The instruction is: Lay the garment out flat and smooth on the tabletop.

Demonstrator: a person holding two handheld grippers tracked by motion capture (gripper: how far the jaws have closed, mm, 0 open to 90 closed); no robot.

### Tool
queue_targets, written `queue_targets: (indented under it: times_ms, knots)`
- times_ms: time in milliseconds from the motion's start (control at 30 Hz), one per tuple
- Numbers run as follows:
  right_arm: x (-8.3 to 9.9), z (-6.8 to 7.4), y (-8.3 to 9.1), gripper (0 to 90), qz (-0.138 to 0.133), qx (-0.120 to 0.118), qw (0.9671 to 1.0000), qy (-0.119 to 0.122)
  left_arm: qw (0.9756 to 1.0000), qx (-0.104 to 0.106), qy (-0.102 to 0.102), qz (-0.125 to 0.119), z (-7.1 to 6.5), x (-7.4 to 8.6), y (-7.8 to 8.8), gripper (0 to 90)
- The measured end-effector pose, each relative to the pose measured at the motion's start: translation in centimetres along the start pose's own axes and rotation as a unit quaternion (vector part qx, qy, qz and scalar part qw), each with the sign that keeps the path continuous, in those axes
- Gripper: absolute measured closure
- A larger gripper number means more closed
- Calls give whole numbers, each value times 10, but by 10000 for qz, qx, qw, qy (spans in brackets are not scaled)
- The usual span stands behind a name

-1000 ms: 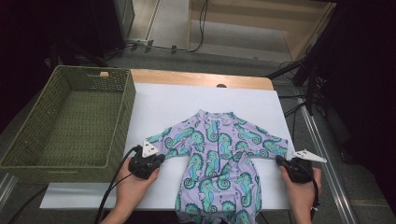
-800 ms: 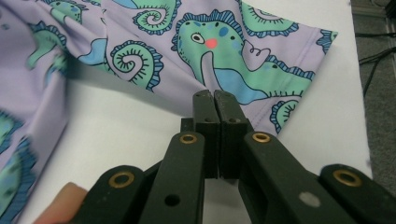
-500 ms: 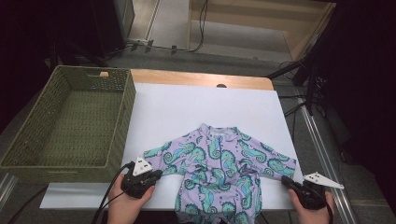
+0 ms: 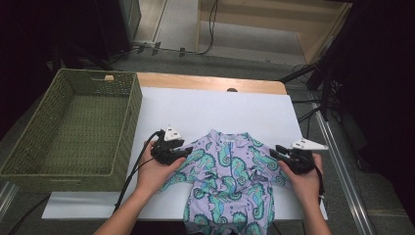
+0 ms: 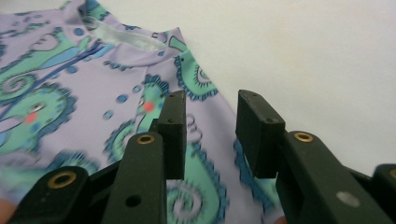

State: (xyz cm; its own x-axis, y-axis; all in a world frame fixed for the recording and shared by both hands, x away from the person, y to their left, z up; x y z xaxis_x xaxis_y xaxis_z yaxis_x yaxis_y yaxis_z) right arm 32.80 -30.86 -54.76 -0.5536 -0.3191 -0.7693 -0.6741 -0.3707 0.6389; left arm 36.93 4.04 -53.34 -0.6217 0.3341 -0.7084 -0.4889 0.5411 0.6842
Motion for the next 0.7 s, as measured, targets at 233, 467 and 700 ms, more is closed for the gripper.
queue_targets:
  times_ms: [233,467,700]
  knots:
    - [-3,-6,-32,560,246,-135,9996,89,9992,-158,-154,331,9,9,-14,517]
    - [2,-5,-37,555,404,-232,9989,50,9983,-293,-301,392,5,15,-15,602]
    - [6,2,-31,719,587,-131,9982,4,9987,-288,-235,357,3,18,-12,768]
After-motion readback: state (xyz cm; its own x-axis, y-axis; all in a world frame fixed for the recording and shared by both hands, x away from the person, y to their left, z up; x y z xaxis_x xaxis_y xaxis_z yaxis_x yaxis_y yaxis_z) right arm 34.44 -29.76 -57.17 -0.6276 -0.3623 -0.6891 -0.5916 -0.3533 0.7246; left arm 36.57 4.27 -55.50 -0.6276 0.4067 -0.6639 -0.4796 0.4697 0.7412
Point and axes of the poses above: each handheld gripper's, and its own axes: y roughly backward along the jaws, x roughly out of its underside, z roughly to its left, the point moved 7 cm from there along -y, roughly forward along the jaws, and after that the axes turned 7 degrees about y, right-handed, at the moved point
